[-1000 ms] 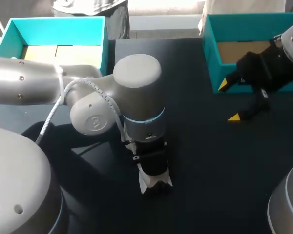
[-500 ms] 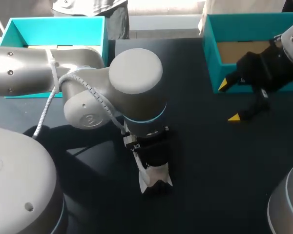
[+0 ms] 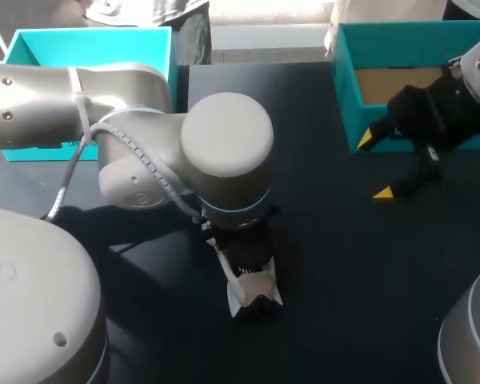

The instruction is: Take the shoe out of the shoebox, open the shoe tongue, remove and reinsert the insole, then place the shoe into the shoebox

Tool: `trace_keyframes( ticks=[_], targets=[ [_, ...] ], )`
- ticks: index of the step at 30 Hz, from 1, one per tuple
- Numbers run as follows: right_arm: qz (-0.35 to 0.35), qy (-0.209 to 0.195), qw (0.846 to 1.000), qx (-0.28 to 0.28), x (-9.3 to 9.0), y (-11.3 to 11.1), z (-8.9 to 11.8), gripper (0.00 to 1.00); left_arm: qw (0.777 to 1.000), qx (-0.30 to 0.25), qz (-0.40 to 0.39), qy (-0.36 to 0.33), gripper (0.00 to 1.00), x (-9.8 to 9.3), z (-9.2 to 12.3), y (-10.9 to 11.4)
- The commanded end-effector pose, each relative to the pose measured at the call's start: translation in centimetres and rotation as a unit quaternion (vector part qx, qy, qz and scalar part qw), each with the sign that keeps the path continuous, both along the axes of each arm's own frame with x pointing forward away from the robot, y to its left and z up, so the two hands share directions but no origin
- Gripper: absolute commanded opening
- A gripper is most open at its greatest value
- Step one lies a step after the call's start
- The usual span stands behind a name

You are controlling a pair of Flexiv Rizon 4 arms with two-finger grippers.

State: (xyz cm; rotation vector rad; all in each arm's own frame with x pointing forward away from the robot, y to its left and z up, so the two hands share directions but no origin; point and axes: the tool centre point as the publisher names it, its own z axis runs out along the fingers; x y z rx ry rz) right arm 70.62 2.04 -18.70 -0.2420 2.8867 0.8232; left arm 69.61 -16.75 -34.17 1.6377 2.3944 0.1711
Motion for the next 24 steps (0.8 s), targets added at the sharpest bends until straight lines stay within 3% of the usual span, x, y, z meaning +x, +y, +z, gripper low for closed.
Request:
trace_keyframes(
  ticks=[1, 14, 24],
  targets=[
    [0.001, 0.001, 1.000, -0.001, 0.1, 0.0, -0.1, 1.00, 1.000, 0.007, 0.002, -0.001, 1.00, -0.2, 0.1, -0.2],
    [0.001, 0.001, 1.000, -0.001, 0.1, 0.0, -0.1, 1.00, 0.999, 0.027, 0.005, 0.020, 1.00, 0.1, -0.5, 1.0],
    [0.001, 0.001, 1.000, -0.001, 0.1, 0.0, -0.1, 1.00, 1.000, -0.008, 0.006, 0.015, 1.00, 2.0, 2.0, 0.1]
  ],
)
